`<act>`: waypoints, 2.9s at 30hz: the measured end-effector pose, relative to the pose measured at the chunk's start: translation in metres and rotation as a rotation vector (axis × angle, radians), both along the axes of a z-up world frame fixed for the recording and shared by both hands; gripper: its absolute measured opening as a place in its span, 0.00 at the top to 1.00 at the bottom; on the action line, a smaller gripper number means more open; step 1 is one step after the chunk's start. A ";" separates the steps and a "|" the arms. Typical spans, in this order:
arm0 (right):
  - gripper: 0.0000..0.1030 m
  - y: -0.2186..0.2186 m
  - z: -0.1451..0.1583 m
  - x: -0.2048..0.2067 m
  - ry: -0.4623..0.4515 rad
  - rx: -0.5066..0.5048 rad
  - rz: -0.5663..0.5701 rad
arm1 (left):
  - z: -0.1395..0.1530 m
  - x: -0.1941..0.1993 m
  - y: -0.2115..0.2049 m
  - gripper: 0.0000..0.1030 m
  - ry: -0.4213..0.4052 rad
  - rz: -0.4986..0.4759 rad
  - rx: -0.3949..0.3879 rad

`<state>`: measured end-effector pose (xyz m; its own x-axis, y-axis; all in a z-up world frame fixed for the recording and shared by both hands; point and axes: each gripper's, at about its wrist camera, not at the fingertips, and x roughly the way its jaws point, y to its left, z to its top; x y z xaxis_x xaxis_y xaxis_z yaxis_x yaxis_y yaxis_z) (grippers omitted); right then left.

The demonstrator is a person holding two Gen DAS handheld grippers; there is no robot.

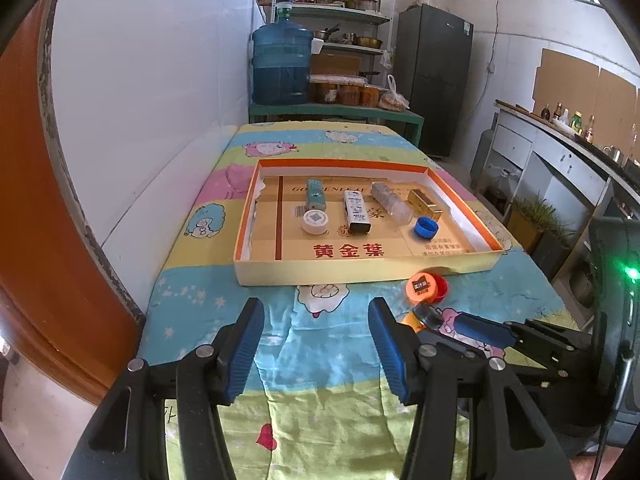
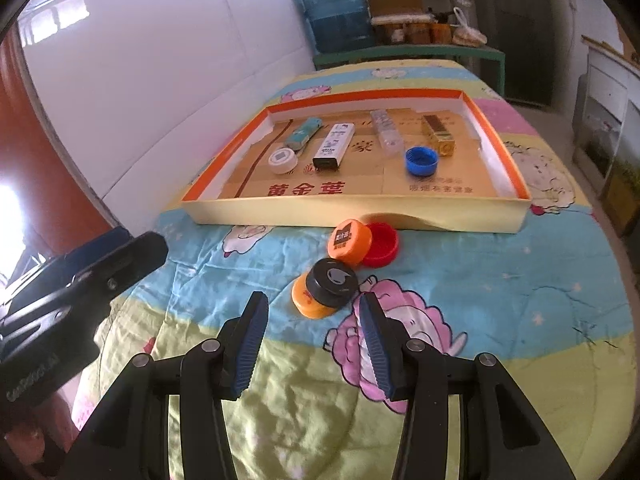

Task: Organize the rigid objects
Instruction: 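Grasp the black cap with the right tool while the left tool grasps the orange printed cap, then carry the orange cap with the left tool while the right tool carries the black cap into the tray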

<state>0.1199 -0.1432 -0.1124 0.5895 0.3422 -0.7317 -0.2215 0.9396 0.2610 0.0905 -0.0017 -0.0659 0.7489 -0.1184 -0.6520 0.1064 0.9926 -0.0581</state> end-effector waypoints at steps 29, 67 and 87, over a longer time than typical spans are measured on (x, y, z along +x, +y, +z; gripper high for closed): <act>0.69 -0.058 0.018 -0.007 -0.074 -0.060 -0.145 | -0.040 0.029 -0.067 0.47 0.108 -0.212 -0.007; 0.69 -0.010 0.038 0.064 -0.111 -0.097 -0.005 | -0.001 0.088 0.010 0.71 0.057 -0.015 -0.080; 0.69 0.007 0.020 0.125 -0.064 -0.157 0.031 | -0.031 0.146 0.020 0.71 0.133 0.026 -0.026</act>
